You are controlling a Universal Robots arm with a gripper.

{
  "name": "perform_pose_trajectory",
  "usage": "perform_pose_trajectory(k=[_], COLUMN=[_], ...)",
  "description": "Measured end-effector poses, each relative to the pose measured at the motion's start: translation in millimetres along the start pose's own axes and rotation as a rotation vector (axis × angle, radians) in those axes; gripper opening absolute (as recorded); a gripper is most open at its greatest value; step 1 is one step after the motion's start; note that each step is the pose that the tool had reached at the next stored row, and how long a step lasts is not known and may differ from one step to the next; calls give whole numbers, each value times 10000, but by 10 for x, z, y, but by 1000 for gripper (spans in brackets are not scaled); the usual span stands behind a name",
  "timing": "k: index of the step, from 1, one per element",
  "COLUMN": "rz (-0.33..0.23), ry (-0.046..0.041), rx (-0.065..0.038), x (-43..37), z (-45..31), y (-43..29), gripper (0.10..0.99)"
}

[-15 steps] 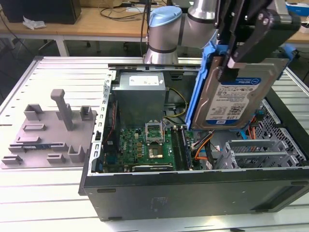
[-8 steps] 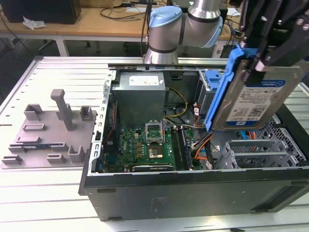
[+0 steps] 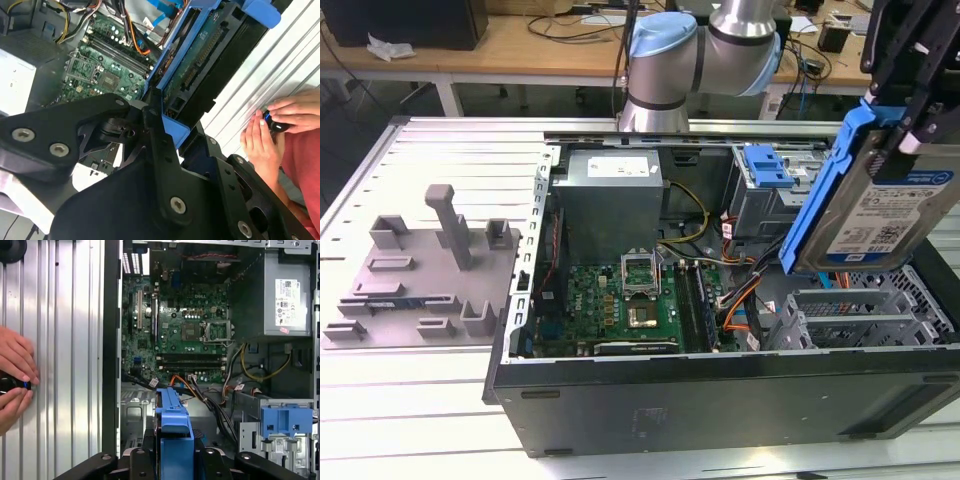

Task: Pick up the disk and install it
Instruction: 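Insert the disk into the insertion slot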

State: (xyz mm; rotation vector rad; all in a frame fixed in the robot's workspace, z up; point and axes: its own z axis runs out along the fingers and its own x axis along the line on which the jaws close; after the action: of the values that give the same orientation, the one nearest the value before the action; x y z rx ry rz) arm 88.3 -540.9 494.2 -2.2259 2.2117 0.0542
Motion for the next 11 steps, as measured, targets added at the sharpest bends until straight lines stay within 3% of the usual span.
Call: perform_pose_trajectory(k=[3,11], rz=[0,-1], ry=[10,18], rx=[22,88], x=[1,0], z=[10,51], y=[-74,-172], gripper=[365,365])
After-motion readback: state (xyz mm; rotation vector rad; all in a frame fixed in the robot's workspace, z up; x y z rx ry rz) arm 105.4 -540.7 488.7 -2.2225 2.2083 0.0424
